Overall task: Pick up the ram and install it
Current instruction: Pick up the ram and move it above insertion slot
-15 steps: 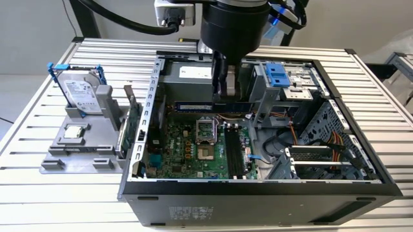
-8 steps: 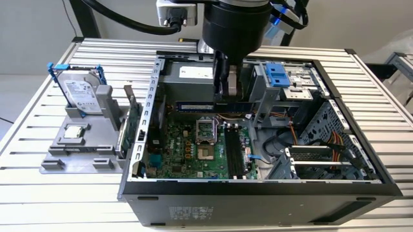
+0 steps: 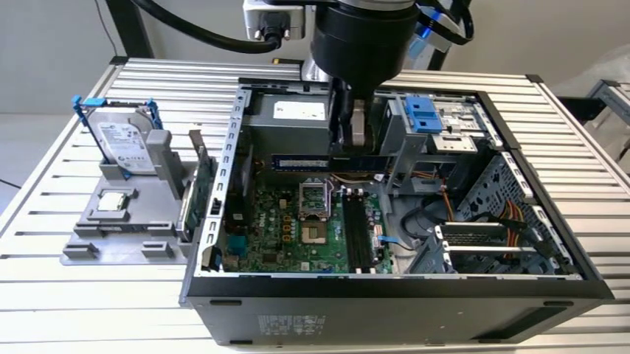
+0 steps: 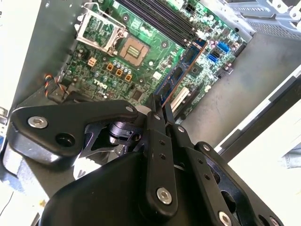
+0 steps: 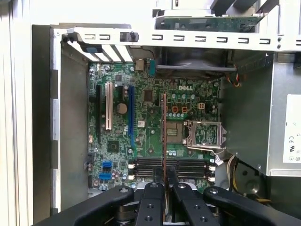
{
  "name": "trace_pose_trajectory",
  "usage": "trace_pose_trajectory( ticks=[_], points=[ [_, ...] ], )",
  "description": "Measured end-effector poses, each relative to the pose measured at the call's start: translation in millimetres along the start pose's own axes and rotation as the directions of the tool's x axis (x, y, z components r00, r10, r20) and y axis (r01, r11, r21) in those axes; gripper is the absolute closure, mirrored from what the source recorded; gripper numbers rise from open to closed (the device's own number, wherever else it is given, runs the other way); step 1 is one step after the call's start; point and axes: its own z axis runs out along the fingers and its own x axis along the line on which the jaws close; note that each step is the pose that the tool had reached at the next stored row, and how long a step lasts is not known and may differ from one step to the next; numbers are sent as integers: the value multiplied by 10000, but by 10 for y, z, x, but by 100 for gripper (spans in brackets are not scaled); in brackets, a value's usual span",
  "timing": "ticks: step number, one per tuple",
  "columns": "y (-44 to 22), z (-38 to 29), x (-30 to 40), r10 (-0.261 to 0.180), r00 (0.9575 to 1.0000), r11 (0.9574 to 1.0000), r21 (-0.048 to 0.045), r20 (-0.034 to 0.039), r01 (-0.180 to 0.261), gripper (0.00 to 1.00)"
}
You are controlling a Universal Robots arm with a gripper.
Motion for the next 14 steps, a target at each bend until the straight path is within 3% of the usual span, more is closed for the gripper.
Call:
trace_pose_trajectory(
  ticks=[14],
  points=[
    [-85,-1,-4,0,10000,10000,0,0,0,100]
  ],
)
